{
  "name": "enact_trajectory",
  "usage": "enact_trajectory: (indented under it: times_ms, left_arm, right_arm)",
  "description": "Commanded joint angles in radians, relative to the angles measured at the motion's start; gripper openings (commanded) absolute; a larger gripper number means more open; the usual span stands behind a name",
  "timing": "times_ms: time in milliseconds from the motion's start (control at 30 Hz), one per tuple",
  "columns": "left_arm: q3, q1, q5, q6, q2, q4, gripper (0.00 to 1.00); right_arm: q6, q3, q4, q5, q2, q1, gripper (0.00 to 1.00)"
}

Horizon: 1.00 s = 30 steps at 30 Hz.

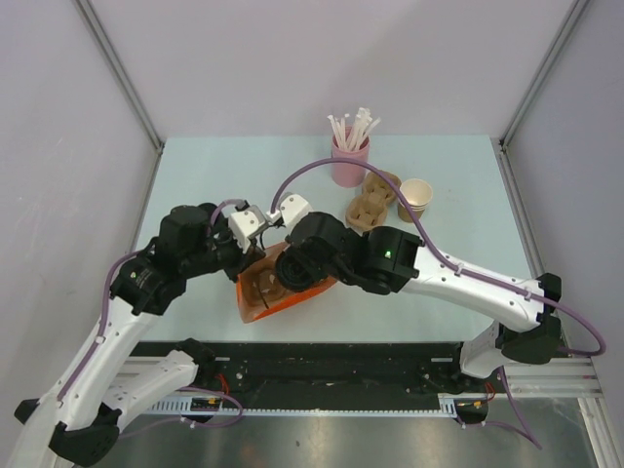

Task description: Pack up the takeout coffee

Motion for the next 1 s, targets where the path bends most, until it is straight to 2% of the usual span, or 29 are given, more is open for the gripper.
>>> enact_trajectory:
  times_ms: [0,267,533,767,967]
  left_arm:
    - [-0.006,-0.004,0.03,-0.074,0.008,0.031,0.01]
    - [0.008,0.082,0.091,-0.183,0.068,0.033,0.0]
    - [0.031,0.1,0.093,-0.193,0.12,0.03,0.0]
    - [0.065,0.128,0.081,-0.247,0.169,0.031,0.0]
    - [0.078,0.163,0.05,-0.317,0.192,0.028,0.0]
  right_arm:
    - [-0.059,-0.018,0.163,0.01,-0.002,-0.036,0.0]
    - [-0.064,-0.096,0.23,-0.125,0.009,-0.149,0.0]
    - [-0.099,-0.069,0.255,-0.188,0.078,-0.205,0.0]
    - [-0.102,0.052,0.166,-0.31,0.176,-0.226,0.0]
    - [-0.096,0.124,0.075,-0.314,0.253,-0.26,0.0]
